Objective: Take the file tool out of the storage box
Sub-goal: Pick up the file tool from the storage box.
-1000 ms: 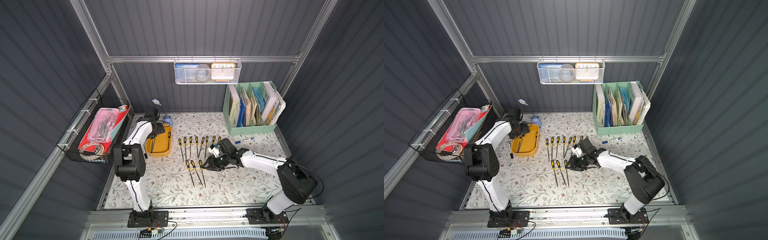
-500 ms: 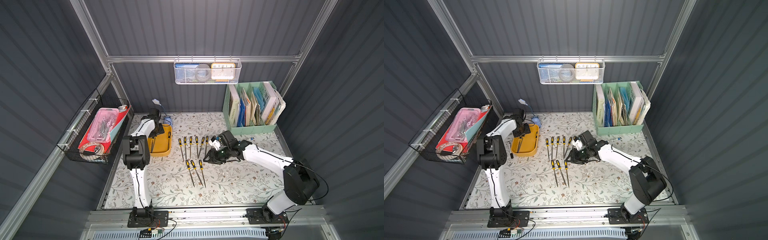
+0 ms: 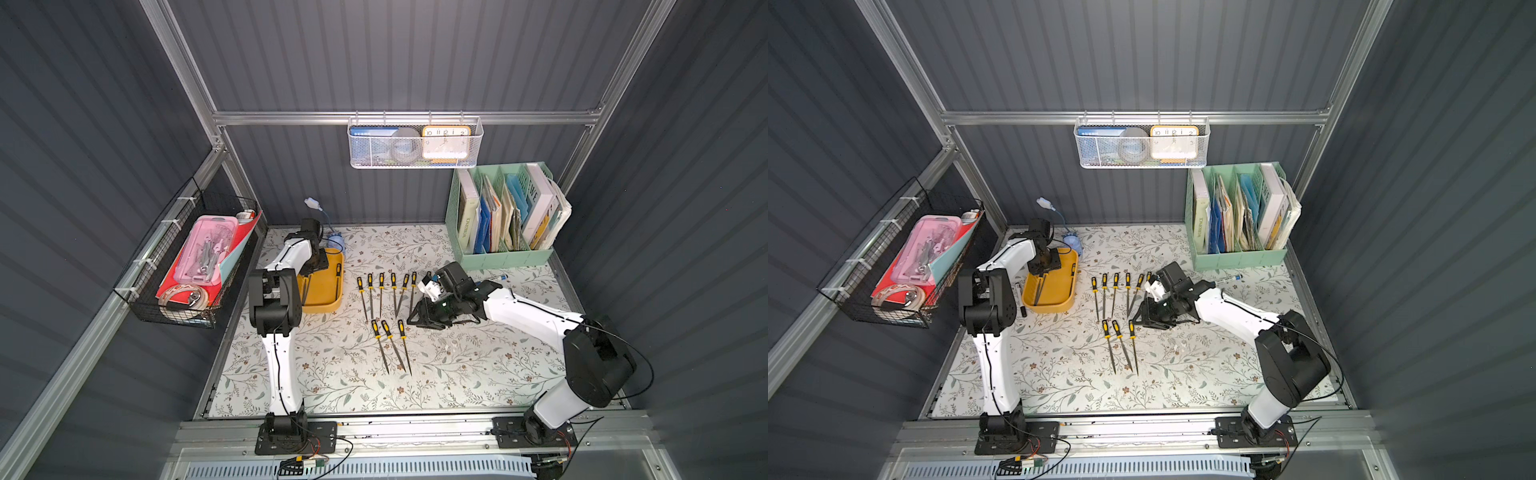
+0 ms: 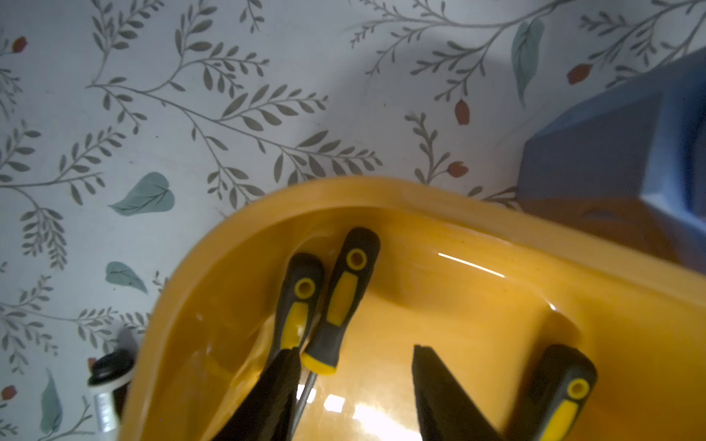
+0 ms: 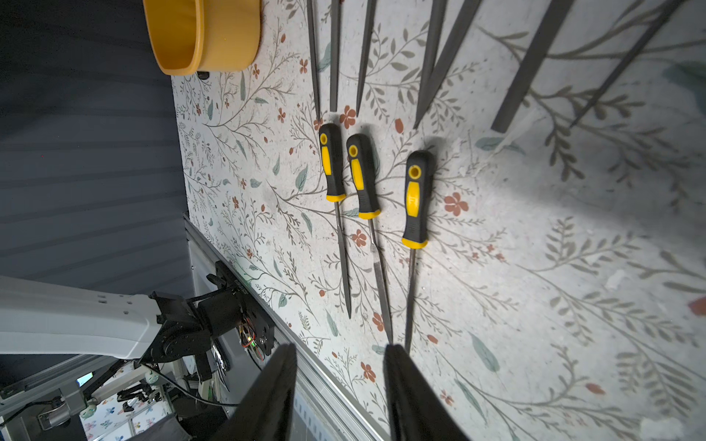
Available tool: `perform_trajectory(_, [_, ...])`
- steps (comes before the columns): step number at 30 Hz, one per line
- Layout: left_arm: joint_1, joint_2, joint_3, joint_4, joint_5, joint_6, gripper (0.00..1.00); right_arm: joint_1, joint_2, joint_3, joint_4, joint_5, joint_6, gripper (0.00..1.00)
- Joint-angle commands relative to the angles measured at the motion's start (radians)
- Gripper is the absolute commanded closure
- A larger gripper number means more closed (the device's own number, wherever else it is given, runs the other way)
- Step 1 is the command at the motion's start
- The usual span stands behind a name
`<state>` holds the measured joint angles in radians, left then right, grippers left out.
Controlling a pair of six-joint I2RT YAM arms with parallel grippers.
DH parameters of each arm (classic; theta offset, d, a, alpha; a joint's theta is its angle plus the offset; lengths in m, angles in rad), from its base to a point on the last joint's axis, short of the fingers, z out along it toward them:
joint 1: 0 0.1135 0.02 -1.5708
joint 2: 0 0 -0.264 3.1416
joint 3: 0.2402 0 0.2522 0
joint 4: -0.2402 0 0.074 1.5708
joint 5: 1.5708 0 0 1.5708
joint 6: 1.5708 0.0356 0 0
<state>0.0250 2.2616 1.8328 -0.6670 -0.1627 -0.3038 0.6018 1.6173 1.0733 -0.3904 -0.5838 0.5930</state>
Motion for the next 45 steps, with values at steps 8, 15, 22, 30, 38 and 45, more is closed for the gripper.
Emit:
perform_trajectory(8, [0.000, 0.031, -0.049, 0.034, -0.003, 0.010, 0.53, 0.000, 0.044, 0.054, -0.030, -0.021, -0.010, 0.57])
perform_trajectory(15, [0.001, 0.064, -0.036, 0.041, 0.029, 0.014, 0.48, 0.001, 0.012, 0.038, -0.037, 0.011, 0.001, 0.57])
perform_trajectory(22, [0.001, 0.081, -0.026, 0.034, 0.044, 0.014, 0.59, 0.002, -0.013, 0.008, -0.020, 0.031, 0.020, 0.57])
perform_trajectory(30, [0.001, 0.066, -0.046, 0.037, 0.020, 0.008, 0.55, 0.004, -0.020, 0.011, -0.018, 0.044, 0.025, 0.57])
perform_trajectory(38, [0.003, 0.083, -0.030, 0.037, 0.097, 0.017, 0.66, 0.003, -0.026, 0.012, -0.034, 0.048, 0.020, 0.57])
perform_trajectory(45, [0.003, 0.023, -0.047, 0.049, 0.143, 0.003, 0.62, 0.003, -0.025, 0.015, -0.034, 0.053, 0.018, 0.57])
